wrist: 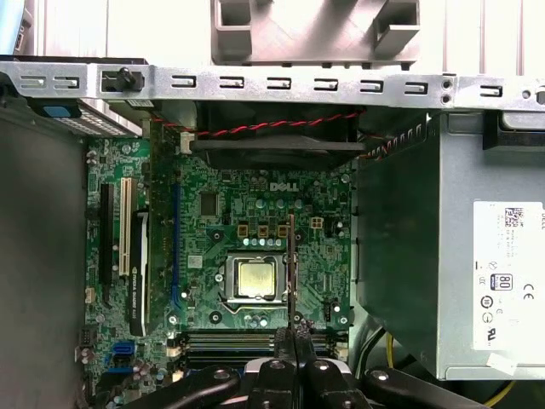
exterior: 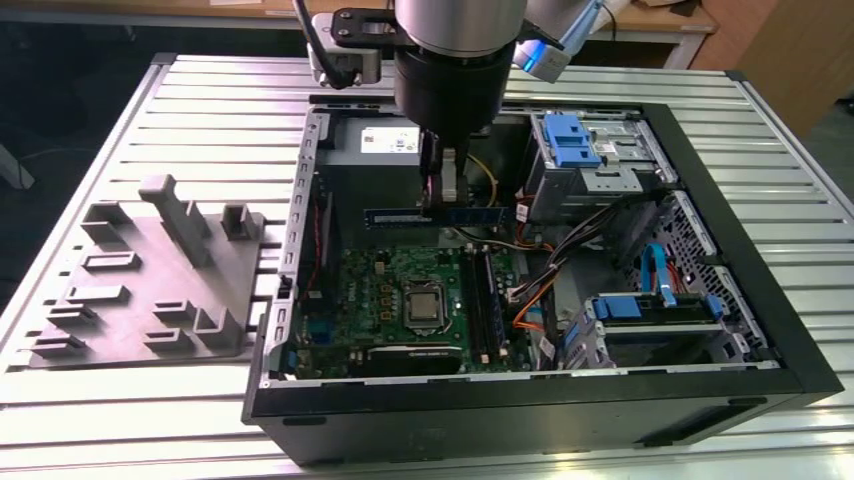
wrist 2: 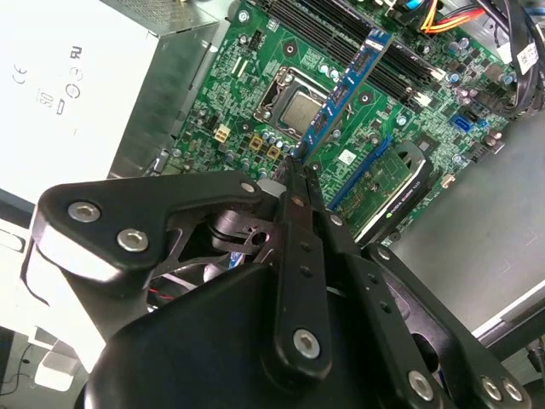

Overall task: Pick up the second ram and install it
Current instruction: 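Insert the second ram into the second slot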

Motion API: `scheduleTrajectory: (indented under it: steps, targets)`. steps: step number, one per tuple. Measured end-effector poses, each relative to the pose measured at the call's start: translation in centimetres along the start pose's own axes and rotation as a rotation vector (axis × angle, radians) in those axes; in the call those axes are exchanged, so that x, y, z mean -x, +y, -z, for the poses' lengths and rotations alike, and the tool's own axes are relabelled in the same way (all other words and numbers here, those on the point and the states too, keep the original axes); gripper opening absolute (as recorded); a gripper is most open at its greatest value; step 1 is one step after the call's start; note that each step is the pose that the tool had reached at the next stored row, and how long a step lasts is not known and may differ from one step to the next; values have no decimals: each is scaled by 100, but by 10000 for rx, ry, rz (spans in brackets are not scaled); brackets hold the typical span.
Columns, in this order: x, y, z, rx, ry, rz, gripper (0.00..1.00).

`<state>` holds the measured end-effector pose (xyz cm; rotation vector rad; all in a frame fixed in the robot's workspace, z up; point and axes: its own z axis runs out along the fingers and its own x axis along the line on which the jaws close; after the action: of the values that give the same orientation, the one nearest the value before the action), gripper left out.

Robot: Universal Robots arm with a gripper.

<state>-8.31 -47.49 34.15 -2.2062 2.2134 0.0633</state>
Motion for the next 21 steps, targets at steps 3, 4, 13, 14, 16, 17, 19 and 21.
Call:
scheduleTrajectory:
  steps: [3,4,13,14,16,17,19,21]
  targets:
    - [0,0,0,0,0,0,11]
    - [0,0,0,0,1,0,11]
    - [-1,-1,-13,-35,-13,-876,11]
    - [-1,-1,-17,-42,-16,-1056,11]
    - [-1,-1,-25,-57,-22,-1421,11]
    - [-1,-1,-28,-64,-25,-1601,11]
    - [-2,-1,-36,-78,-31,-1971,11]
    - [-2,-1,-43,-93,-39,-2331,11]
